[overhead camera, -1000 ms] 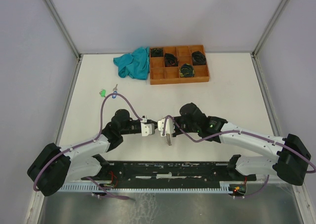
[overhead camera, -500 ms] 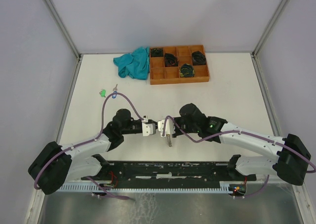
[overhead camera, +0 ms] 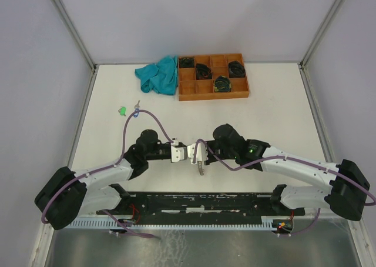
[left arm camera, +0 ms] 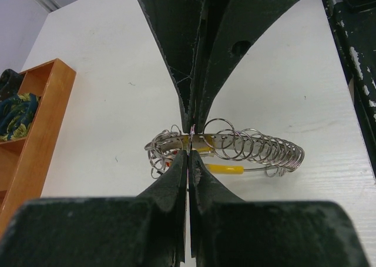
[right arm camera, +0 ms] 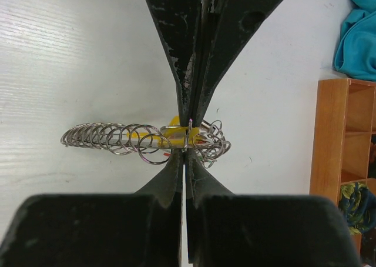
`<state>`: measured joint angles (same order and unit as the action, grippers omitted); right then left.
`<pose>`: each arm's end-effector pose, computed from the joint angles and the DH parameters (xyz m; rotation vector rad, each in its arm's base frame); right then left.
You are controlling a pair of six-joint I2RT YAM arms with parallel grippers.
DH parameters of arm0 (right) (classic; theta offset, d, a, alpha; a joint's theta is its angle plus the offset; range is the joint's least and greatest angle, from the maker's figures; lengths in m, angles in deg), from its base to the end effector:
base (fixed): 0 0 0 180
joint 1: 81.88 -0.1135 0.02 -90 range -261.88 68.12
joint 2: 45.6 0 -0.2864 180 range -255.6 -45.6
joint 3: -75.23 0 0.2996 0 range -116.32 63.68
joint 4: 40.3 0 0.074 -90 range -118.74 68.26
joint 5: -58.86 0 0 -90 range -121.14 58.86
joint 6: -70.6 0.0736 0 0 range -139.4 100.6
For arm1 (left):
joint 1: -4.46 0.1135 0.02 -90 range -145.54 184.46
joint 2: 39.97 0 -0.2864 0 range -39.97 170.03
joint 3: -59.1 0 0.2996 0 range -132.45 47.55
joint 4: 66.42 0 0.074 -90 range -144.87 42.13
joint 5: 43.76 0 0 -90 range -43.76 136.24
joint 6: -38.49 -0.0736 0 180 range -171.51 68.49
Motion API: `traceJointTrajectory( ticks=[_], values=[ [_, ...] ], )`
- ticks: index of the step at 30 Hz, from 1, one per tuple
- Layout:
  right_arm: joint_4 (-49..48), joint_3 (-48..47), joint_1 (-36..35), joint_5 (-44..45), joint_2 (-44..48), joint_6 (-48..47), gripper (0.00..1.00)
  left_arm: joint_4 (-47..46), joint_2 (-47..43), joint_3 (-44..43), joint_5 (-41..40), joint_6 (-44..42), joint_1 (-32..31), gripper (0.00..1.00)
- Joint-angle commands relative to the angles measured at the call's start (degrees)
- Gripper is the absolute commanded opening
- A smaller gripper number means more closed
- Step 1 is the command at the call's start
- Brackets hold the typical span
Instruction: Put the keys on the keyring
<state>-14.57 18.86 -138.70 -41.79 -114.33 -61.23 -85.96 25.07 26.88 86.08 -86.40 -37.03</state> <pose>0.1659 0.2786 0.2260 -1.7673 1.3846 0.3497 0.1770 -0.2195 0.1808 1.4617 1.0544 -0.7057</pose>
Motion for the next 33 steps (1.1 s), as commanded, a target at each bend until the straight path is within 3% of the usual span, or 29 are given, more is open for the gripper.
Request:
traceJointTrajectory(
  ticks=[1, 16, 33],
  values=[
    [-8.8, -3.3, -1.7, -5.4, 1.1, 0.3, 0.01, -2.2, -0.3, -3.6, -0.2, 1.2, -0.9, 0.03],
    [-12.7, -0.1, -1.9, -6.1, 3.9, -3.3, 0.01, 1.3, 1.4, -6.3, 4.1, 10.5, 0.3, 0.03],
    [-27.9, 9.8, 0.0, -7.2, 8.3, 3.9, 0.01, -16.6, -0.5, 2.0, 3.2, 24.4, 4.1, 0.09]
  ],
)
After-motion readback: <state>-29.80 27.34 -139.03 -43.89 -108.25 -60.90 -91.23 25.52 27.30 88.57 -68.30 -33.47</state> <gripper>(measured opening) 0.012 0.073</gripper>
